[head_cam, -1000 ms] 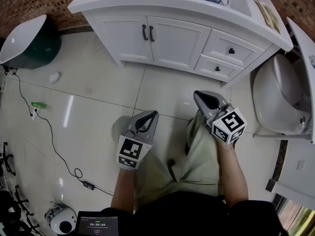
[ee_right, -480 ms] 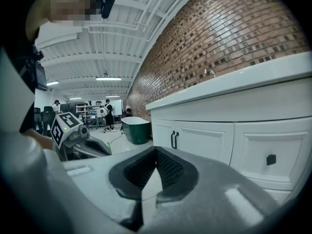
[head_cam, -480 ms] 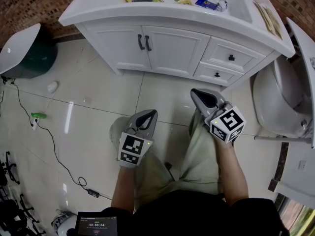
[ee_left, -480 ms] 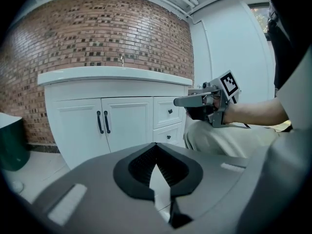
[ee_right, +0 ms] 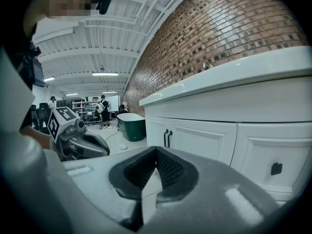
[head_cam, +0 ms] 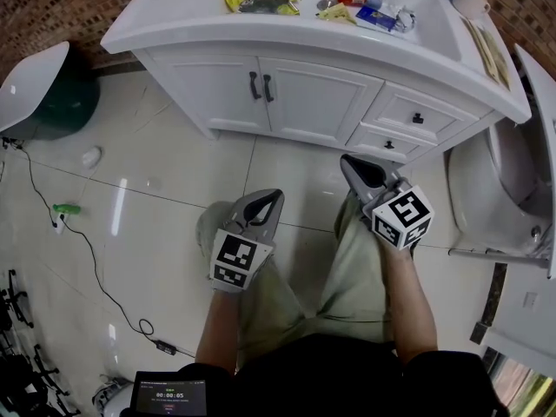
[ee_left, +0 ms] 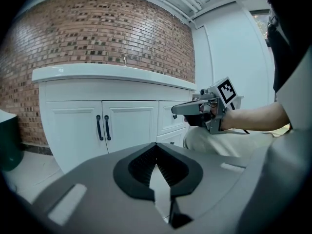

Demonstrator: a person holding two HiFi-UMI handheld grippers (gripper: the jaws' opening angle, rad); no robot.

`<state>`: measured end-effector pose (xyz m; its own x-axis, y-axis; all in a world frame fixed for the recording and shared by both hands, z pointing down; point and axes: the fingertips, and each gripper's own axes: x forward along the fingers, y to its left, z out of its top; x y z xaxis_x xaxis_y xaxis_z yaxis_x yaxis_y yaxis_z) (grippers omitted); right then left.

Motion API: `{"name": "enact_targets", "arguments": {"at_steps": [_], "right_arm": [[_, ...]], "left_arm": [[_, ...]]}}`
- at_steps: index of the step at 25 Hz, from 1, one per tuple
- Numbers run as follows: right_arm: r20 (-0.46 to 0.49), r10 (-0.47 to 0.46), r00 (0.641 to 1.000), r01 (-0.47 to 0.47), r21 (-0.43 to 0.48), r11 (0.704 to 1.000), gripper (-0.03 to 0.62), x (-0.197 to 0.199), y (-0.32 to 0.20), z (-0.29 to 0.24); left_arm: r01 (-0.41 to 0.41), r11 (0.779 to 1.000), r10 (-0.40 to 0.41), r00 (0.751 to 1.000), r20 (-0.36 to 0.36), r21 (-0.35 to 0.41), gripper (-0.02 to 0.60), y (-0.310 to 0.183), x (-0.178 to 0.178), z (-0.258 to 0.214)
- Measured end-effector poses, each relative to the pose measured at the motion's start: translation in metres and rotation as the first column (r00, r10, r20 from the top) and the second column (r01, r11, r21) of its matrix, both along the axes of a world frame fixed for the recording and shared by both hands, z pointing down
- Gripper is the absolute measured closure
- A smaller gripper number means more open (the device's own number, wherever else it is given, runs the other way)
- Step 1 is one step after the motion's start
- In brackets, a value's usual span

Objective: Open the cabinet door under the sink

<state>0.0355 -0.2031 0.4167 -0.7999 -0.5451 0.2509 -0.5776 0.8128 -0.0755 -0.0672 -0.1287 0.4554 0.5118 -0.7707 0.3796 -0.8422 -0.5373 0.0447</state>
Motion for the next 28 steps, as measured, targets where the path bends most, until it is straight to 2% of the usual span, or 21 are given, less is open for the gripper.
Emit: {"name": "enact_targets", "arguments": {"at_steps": [6, 9, 11, 13, 16, 18, 22, 24, 28], "right_arm": [[0.015, 0.033, 0.999, -0.033, 0.013, 0.999, 0.602, 0.012, -0.023, -0.015], [0.049, 0.059, 0.997, -0.06, 0.016, 0.998, 0.603, 0.026, -0.037, -0.023], [0.062, 0.079, 0.995, -0.08, 0.022, 0.997, 0.602, 0.037, -0.045, -0.028], [0.067, 0.1, 0.993, -0.102, 0.027, 0.994, 0.602, 0.047, -0.053, -0.03], [0.069, 0.133, 0.989, -0.135, 0.032, 0.99, 0.602, 0.064, -0.064, -0.032], [0.073, 0.157, 0.985, -0.16, 0.026, 0.987, 0.602, 0.077, -0.071, -0.034], [0.126, 0.194, 0.973, -0.198, 0.014, 0.98, 0.602, 0.095, -0.084, -0.04], [0.15, 0.205, 0.967, -0.209, 0.006, 0.978, 0.602, 0.099, -0.089, -0.04], [0.126, 0.21, 0.97, -0.212, 0.002, 0.977, 0.602, 0.099, -0.098, -0.035]], "left_arm": [[-0.004, 1.0, 0.003, 0.999, -0.044, -0.027, 0.565, -0.034, -0.002, 0.002], [0.036, 0.999, -0.039, 0.995, -0.092, -0.04, 0.565, -0.062, -0.009, 0.0], [0.066, 0.997, -0.071, 0.992, -0.101, -0.049, 0.565, -0.083, -0.014, 0.004], [0.104, 0.993, -0.108, 0.991, -0.078, -0.054, 0.565, -0.105, -0.02, 0.011], [0.186, 0.982, -0.186, 0.982, 0.015, -0.029, 0.565, -0.14, -0.034, 0.019], [0.239, 0.971, -0.239, 0.97, 0.048, -0.004, 0.566, -0.162, -0.046, 0.02], [0.351, 0.936, -0.351, 0.936, 0.04, 0.008, 0.565, -0.203, -0.075, 0.024], [0.4, 0.916, -0.4, 0.914, 0.067, 0.01, 0.565, -0.218, -0.089, 0.031], [0.487, 0.873, -0.484, 0.868, 0.114, -0.004, 0.566, -0.242, -0.113, 0.047]]}}
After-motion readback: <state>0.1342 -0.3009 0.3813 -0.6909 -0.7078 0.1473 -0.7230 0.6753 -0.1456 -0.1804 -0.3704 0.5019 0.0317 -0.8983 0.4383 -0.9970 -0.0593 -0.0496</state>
